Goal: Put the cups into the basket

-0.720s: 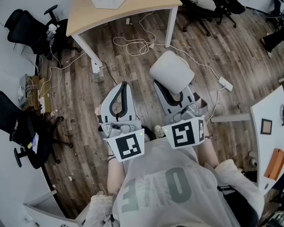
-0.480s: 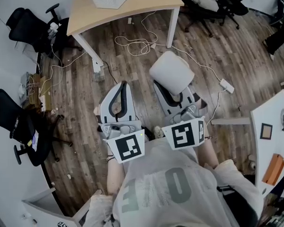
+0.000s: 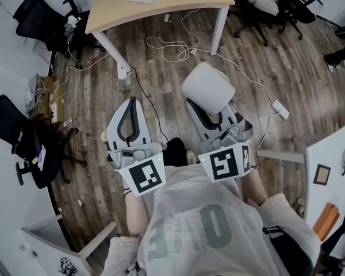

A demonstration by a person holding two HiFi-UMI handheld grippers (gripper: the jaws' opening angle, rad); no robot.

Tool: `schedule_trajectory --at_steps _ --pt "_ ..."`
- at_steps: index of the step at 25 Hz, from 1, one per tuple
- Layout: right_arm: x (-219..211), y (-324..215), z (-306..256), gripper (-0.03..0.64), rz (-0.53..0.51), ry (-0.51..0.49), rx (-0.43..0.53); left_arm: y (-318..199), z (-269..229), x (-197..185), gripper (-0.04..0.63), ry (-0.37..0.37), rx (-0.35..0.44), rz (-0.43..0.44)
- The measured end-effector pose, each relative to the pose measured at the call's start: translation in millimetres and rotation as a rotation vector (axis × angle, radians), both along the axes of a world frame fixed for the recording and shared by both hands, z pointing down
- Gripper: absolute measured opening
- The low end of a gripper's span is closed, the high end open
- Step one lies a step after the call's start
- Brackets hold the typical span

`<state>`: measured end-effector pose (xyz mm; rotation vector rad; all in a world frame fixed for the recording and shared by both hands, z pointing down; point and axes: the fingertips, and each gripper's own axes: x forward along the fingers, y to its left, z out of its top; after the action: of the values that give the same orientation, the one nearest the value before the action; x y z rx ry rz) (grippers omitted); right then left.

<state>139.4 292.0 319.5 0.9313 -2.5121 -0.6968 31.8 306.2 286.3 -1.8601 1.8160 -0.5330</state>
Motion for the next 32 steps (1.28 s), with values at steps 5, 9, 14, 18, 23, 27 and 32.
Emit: schedule_trajectory --at_steps 5,9,14,18,23,27,32 --pt "-15.5 -15.9 5.3 0.031 -0.024 0.004 -0.009 -12.2 0.4 -22.5 0.011 0.014 -0.005 -0.040" --pt "-26.7 -38.2 14.8 0.031 -0.032 0.027 -0.011 -41.3 12.0 -30.1 0.011 0.006 -0.017 -0.026" --pt "-43.2 -83.5 17.2 0.031 0.009 0.053 0.006 -100.2 14.2 -42.5 0.011 0.012 0.001 0.025" --pt "-53.4 -131.0 17.7 0.031 0.031 0.069 0.004 -152.1 17.8 -52.2 0.011 0.053 0.001 0.057" --pt "-80.7 -203.6 12.3 0.031 0.062 0.104 0.010 -226.0 10.4 -79.4 0.011 0.105 0.019 0.090" --pt "-111.7 -268.7 -0.5 0.031 0.064 0.117 0.032 -291.5 1.6 -106.3 0.011 0.130 0.024 0.105" --pt "-151.9 -346.1 -11.0 0.031 0.057 0.125 0.062 -365.0 -7.4 -139.7 0.011 0.127 0.041 0.113"
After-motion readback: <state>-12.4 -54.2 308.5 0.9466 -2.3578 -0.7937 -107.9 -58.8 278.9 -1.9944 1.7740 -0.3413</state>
